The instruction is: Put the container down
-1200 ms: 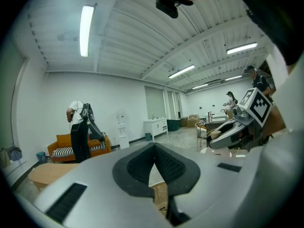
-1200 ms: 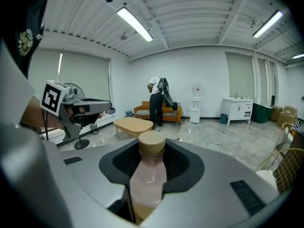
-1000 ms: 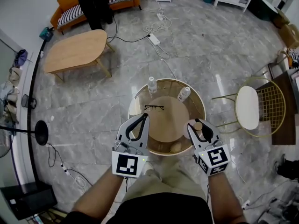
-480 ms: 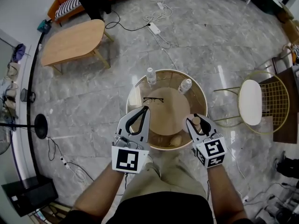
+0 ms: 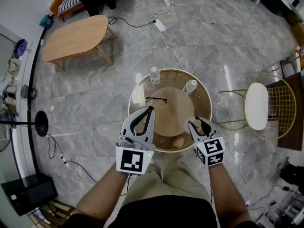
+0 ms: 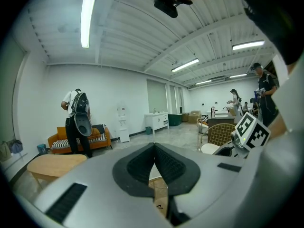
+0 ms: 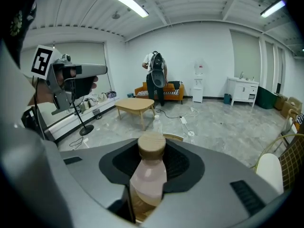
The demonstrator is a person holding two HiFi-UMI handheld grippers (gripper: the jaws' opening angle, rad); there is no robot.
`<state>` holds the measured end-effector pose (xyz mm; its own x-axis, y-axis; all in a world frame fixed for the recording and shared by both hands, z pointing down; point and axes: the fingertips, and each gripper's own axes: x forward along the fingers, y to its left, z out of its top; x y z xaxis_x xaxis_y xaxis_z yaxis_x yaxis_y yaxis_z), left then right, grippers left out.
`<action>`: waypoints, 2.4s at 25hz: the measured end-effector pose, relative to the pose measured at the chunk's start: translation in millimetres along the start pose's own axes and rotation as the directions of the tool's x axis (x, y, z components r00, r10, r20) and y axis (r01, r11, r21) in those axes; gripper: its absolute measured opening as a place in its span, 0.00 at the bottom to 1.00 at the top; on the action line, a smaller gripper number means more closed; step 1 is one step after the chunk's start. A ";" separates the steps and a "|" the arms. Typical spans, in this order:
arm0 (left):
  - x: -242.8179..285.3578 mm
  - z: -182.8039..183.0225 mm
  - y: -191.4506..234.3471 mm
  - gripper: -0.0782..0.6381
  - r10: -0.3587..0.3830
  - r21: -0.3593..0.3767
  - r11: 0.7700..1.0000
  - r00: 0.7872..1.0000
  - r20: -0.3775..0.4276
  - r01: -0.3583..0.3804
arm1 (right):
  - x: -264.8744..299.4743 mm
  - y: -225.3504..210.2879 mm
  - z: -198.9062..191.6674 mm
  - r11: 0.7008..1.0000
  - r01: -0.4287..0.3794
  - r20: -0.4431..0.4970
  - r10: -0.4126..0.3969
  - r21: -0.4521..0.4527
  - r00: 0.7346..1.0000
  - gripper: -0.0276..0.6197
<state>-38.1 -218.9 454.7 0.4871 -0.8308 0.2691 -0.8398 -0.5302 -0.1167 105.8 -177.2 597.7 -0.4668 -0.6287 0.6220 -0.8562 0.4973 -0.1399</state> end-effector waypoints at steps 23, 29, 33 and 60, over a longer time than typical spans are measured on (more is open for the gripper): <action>40.1 -54.9 -6.3 0.13 0.011 -0.023 1.000 0.996 -0.090 -0.013 | 68.7 -32.9 -79.0 0.999 -0.035 -0.139 0.037 0.020 0.990 0.27; 47.9 -69.9 -3.2 0.13 0.019 -0.015 1.000 0.993 -0.115 -0.021 | 86.7 -39.2 -93.8 0.998 -0.038 -0.154 0.047 0.056 0.987 0.27; 51.2 -79.9 -0.8 0.13 0.024 -0.009 1.000 0.992 -0.124 -0.026 | 101.4 -39.6 -107.7 0.997 -0.036 -0.179 0.047 0.062 0.983 0.27; 64.6 -132.0 4.9 0.13 0.049 -0.053 0.997 0.979 -0.196 -0.061 | 172.2 -63.2 -191.9 0.996 -0.018 -0.343 0.045 0.082 0.938 0.27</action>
<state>-42.3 -252.9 597.8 0.3889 -0.8064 0.4455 -0.8793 -0.4691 -0.0817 122.0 -202.2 861.5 -0.4010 -0.3621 0.8415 -0.8626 0.4585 -0.2138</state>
